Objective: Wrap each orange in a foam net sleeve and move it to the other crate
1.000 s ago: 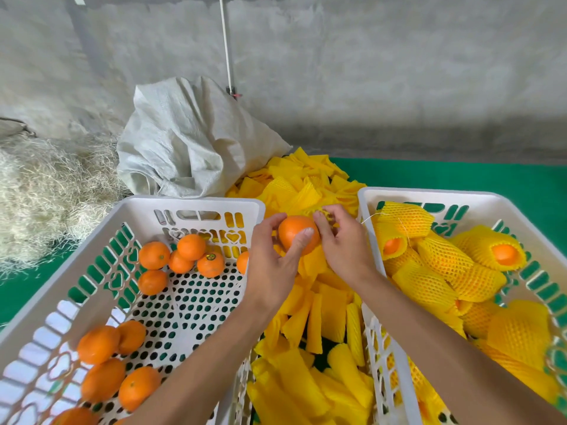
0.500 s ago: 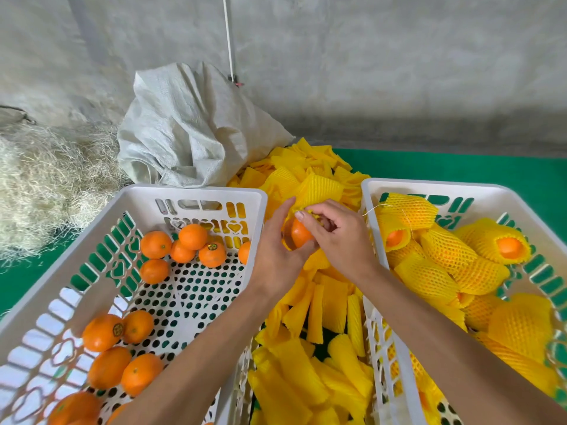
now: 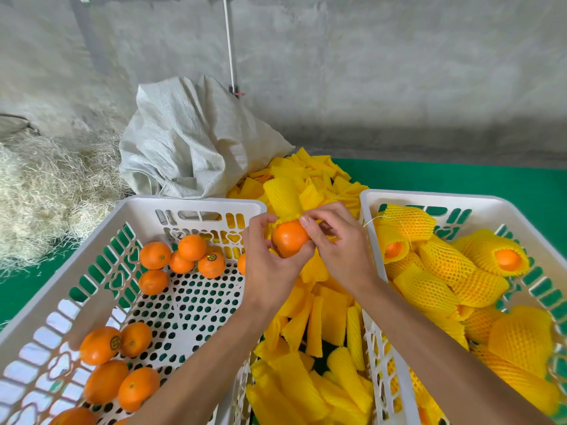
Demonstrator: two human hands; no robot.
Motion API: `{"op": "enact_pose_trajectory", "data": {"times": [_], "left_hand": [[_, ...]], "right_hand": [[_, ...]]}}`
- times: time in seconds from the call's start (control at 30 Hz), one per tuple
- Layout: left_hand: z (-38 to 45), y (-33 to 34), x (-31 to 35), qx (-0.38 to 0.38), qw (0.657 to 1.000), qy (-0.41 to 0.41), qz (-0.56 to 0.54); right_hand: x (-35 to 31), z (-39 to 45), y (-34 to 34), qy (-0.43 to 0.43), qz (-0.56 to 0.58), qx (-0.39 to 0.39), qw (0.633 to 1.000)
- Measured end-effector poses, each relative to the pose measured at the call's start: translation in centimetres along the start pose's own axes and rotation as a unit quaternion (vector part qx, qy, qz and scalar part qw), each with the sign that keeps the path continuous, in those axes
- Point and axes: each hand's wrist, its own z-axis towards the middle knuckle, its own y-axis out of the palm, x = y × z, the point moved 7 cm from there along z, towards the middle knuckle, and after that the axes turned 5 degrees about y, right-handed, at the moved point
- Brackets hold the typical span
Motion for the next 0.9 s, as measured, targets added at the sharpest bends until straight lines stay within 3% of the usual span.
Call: {"op": "enact_pose_trajectory", "data": {"times": [0.27, 0.6, 0.77, 0.9], "left_hand": [[0.1, -0.2, 0.0, 0.022, 0.992, -0.059, -0.107], [0.5, -0.2, 0.2, 0.009, 0.980, -0.070, -0.184], [0.2, 1.1, 0.1, -0.057, 0.976, -0.093, -0.190], [0.4, 0.9, -0.1, -0.050, 0.977, -0.094, -0.183]], "right_hand": [[0.8, 0.5, -0.1, -0.016, -0.029, -0.019, 0.999], [1.7, -0.2, 2.1, 0.020, -0.010, -0.178, 0.984], [2.0, 0.3, 1.1, 0.038, -0.060, -0.121, 0.990], [2.2, 0.3, 1.1, 0.023, -0.092, -0.112, 0.989]]}}
